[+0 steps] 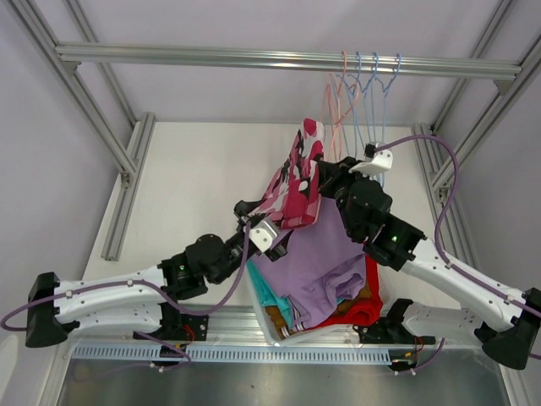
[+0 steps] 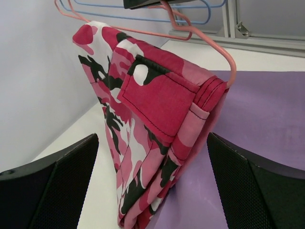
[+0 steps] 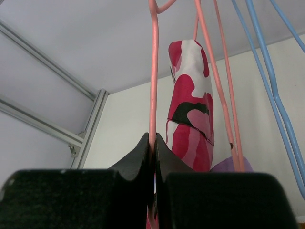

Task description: Remove the trousers from the hanger

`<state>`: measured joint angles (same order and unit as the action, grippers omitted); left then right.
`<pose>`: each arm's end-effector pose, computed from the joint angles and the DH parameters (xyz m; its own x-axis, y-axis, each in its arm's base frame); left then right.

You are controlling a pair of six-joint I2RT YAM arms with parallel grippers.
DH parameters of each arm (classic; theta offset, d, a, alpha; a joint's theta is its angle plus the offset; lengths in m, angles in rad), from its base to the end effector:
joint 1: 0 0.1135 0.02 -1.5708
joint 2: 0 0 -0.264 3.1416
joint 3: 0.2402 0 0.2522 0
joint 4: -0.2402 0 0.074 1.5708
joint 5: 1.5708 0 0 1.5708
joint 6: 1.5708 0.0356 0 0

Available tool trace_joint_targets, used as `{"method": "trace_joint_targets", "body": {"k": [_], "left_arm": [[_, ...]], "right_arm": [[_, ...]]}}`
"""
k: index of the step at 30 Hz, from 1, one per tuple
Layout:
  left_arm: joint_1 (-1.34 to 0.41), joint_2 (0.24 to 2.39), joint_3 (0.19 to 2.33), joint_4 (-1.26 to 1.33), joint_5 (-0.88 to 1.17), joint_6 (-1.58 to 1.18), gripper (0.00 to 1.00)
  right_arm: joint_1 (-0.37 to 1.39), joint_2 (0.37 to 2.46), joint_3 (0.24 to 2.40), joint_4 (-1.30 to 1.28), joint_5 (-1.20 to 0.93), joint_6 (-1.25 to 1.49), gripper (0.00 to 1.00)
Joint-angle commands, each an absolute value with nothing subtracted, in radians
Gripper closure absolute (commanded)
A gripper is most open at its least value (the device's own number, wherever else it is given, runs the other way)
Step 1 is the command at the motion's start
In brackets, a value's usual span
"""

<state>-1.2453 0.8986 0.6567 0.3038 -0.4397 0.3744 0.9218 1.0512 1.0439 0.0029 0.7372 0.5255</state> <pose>0.0827 -0.1977 0.3262 0.2823 0.1985 -0.9386 0.6643 0.6654 0.3405 0.1609 0.1725 0.4004 -0.0944 0.4901 -0.8665 -0.1574 0.8521 0.4991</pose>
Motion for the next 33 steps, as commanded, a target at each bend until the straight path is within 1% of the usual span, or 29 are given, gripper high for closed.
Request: {"method": "trace_joint_targets", "body": {"k": [1,6,13,20,28,33], "left_arm": [[-1.264,0.940,0.669,0.396,-0.465,0.391,0.01],[-1.270,1.012,0.670,0.455,-0.505,0.406,0.01],[-1.267,1.049,0.673,0.508,-0.540,0.439,0.01],[-1.238,1.088,0.678,0.578,-0.646,0.488,0.00],[-1.238,1.083,0.701,0.505,-0.592,0.420,0.01],[-1.262,1.037,0.710,0.427,-0.539,0.361,0.01]], "right_arm": [[0.887,0.988,1.043,0.086,0.687,0.604,1.00],[0.868,0.988,1.034,0.072,0.618,0.615,1.00],[0.867,0.991,1.016,0.078,0.568,0.618,1.00],[0.867,0.974,0.991,0.080,0.516,0.634,1.00],[0.867,0.966,0.982,0.091,0.488,0.630,1.00],[0.859,0.966,0.982,0.087,0.480,0.624,1.00]]}}
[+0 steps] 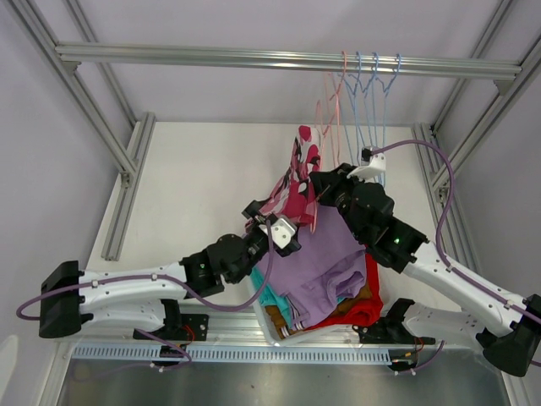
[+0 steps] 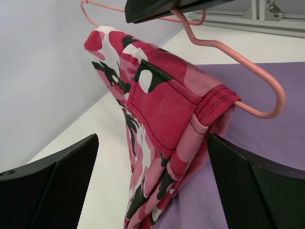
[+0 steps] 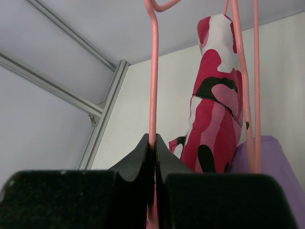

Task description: Remove the trousers from the hanger

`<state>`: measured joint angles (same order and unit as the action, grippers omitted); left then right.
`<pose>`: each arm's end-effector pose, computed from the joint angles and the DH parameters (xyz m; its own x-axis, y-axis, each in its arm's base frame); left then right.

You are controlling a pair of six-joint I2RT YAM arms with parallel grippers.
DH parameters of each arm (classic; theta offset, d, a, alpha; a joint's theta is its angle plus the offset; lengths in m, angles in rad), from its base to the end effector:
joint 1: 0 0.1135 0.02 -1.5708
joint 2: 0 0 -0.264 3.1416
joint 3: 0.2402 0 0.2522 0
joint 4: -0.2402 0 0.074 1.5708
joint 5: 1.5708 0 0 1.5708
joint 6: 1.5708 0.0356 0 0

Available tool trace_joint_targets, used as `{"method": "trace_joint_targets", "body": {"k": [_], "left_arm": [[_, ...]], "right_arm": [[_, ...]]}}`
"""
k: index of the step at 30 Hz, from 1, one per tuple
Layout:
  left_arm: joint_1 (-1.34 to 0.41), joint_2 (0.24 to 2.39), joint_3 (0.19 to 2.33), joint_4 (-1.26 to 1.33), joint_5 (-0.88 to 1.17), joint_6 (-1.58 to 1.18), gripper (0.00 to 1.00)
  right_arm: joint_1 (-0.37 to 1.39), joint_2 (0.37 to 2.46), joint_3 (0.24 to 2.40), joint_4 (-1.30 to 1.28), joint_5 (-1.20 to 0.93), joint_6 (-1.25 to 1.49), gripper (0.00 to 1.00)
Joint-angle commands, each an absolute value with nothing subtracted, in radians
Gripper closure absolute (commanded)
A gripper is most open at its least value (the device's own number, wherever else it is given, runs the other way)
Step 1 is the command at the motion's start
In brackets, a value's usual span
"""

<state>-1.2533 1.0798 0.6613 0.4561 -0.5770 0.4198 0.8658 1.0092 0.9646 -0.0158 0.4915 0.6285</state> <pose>0.0957 -0.2291 0.3055 0.2659 0.2851 -0.9209 0.5669 0.7264 0.3886 0.1631 0.1658 0.3796 -0.2469 0.5097 -0.8242 -0.2732 0.7794 0.5638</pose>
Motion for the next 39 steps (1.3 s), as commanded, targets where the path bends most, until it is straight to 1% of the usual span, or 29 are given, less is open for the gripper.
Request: {"method": "trace_joint_targets", "body": {"k": [1,11,18,21,25,28,35,39], "left_arm": [[-1.266,1.032,0.716,0.410,-0.511,0.350,0.01],[-1.287,1.078,0.764,0.371,-0.480,0.334,0.01],[-1.285,1.196,0.801,0.436,-0.571,0.380,0.01],[-1.284,1.235,0.811,0.446,-0.564,0.390,0.01],[-1.269,1.264,0.825,0.491,-0.626,0.425,0.01],[-1.249,1.243,0.818,0.483,-0.624,0.414,0.01],[-1.233,1.140,0.779,0.423,-0.526,0.341,0.00],[-1.235,1.124,0.775,0.402,-0.506,0.334,0.03]], "right_arm": [[0.858,0.965,0.982,0.087,0.479,0.626,1.00],[0.850,0.957,0.977,0.089,0.465,0.627,1.00],[0.847,0.933,0.963,0.089,0.439,0.617,1.00],[0.845,0.927,0.954,0.095,0.433,0.614,1.00],[0.845,0.919,0.946,0.092,0.416,0.607,1.00],[0.844,0.907,0.939,0.078,0.416,0.598,1.00],[0.822,0.894,0.920,0.061,0.413,0.589,1.00],[0.812,0.894,0.913,0.066,0.393,0.604,1.00]]}}
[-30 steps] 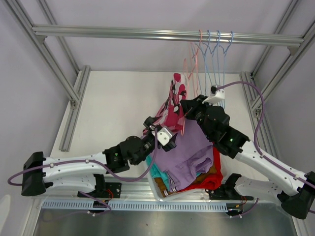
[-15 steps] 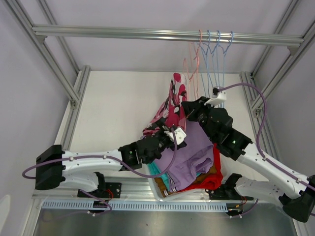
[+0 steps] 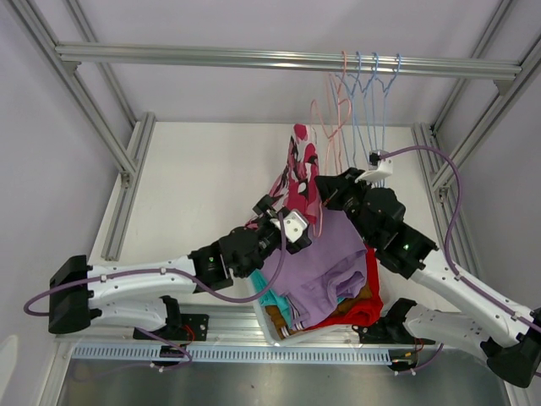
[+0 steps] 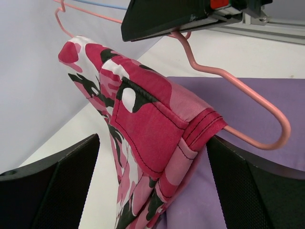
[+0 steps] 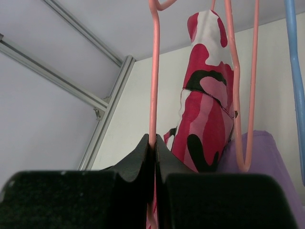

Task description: Remove the trousers from the hanger

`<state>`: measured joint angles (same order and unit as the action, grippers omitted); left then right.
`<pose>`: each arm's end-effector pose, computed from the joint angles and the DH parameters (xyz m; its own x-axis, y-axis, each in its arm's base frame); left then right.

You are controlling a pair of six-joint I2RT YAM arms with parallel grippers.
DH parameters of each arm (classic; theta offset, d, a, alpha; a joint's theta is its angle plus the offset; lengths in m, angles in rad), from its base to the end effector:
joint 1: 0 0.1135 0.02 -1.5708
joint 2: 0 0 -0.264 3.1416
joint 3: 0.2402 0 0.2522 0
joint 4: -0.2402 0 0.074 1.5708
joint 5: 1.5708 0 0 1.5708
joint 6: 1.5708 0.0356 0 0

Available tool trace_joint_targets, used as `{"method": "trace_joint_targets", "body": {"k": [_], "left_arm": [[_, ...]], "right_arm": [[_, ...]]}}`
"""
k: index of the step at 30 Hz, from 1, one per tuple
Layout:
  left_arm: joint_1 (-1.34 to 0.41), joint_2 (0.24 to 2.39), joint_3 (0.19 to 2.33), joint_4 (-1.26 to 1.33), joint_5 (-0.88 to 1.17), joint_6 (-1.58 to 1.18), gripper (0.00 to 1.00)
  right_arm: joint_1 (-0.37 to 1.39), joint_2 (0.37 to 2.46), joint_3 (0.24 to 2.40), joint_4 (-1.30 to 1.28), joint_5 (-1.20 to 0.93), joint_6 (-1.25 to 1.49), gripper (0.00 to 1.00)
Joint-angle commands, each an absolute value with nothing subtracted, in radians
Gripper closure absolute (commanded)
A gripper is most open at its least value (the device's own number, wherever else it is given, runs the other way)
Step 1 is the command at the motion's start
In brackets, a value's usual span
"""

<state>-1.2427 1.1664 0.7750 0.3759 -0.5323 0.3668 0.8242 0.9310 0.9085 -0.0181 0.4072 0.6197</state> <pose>0.1041 -0.2499 0.3166 0.2292 0.2856 -0.9305 0.6106 0.7023 0.3659 0.1565 0.1484 0.3754 -0.2578 0.5066 -0.8227 -0.3139 0.7614 0.5672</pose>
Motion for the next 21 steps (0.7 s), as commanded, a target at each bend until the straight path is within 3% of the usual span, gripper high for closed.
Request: {"method": "trace_joint_targets", "body": {"k": [1,21], "left_arm": [[-1.235,1.121,0.769,0.397,-0.505,0.334,0.04],[-1.209,1.218,0.787,0.408,-0.492,0.291,0.05]], "right_arm": [[0.810,0.894,0.911,0.066,0.391,0.606,1.00],[0.792,0.911,0.920,0.098,0.327,0.614,1.00]]}}
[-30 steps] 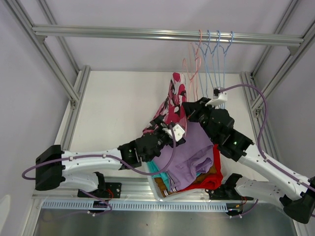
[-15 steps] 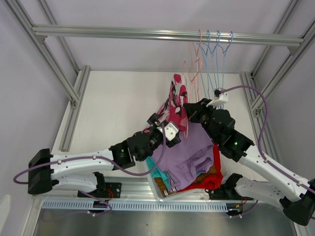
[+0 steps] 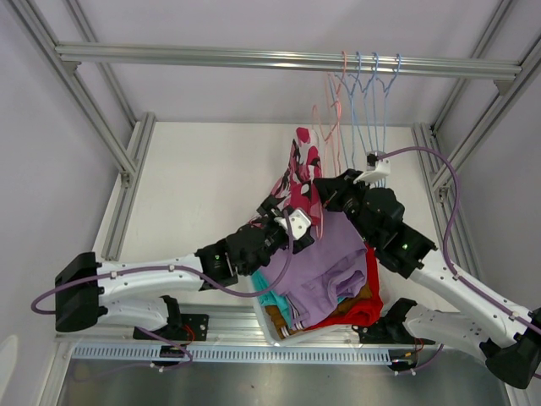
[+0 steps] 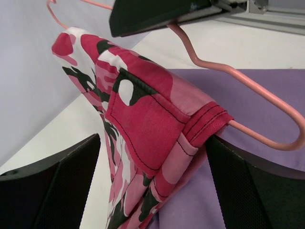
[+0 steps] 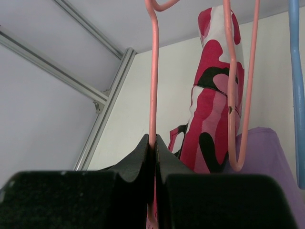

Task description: Remove the trousers from the hanger

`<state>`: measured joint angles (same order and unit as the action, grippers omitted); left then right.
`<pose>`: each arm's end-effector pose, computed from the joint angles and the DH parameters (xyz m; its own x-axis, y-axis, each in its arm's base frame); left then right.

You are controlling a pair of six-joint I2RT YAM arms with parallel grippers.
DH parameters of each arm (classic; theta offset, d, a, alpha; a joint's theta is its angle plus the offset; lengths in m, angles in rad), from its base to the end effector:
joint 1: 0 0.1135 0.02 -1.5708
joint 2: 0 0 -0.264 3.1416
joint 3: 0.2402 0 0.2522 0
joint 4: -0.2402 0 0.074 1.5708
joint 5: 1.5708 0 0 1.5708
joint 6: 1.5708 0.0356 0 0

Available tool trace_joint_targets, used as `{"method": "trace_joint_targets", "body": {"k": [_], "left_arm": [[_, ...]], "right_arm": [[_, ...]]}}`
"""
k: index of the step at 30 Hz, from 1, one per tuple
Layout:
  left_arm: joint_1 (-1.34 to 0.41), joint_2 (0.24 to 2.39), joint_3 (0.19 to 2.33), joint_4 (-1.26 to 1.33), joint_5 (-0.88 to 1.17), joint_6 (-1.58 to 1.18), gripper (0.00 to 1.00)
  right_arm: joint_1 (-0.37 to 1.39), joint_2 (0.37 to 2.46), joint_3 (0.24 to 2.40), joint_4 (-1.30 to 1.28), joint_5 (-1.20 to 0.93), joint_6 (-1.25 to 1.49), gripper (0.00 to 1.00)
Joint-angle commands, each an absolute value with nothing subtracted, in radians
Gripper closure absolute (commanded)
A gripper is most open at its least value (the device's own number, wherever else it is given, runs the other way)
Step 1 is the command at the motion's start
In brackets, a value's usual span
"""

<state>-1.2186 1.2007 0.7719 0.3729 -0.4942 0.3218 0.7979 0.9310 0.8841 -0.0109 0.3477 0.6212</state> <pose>0.1115 -0.2546 0.3065 0.1914 0.2864 -0.9388 0.6350 0.6932 0.3409 0.1603 0.1470 0.3675 -0.2863 0.4902 -0.8233 -0.3307 0.7559 0.5650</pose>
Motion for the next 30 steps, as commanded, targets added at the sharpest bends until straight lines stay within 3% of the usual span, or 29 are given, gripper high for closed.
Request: {"method": "trace_joint_targets", "body": {"k": [1,5,9,13,15,17,18,30], "left_arm": [[-1.209,1.224,0.793,0.410,-0.500,0.296,0.06],[-1.201,1.261,0.819,0.407,-0.563,0.316,0.16],[-1.181,1.247,0.828,0.397,-0.549,0.302,0.37],[-1.157,1.230,0.847,0.356,-0.491,0.287,0.50],[-1.141,1.233,0.877,0.303,-0.436,0.262,0.72],[-1.134,1.235,0.890,0.282,-0.384,0.246,0.85],[-1.125,1.239,0.905,0.252,-0.359,0.230,0.98],[-1.118,1.267,1.110,0.020,-0.244,0.166,0.99]], "right_arm": [[0.793,0.910,0.920,0.098,0.319,0.615,1.00],[0.792,0.894,0.913,0.094,0.316,0.612,1.00],[0.793,0.881,0.904,0.078,0.310,0.604,1.00],[0.792,0.865,0.884,0.074,0.311,0.598,1.00],[0.792,0.859,0.876,0.072,0.308,0.601,1.00],[0.790,0.856,0.870,0.071,0.305,0.604,1.00],[0.788,0.854,0.868,0.069,0.305,0.604,1.00],[0.784,0.862,0.870,0.043,0.342,0.592,1.00]]}}
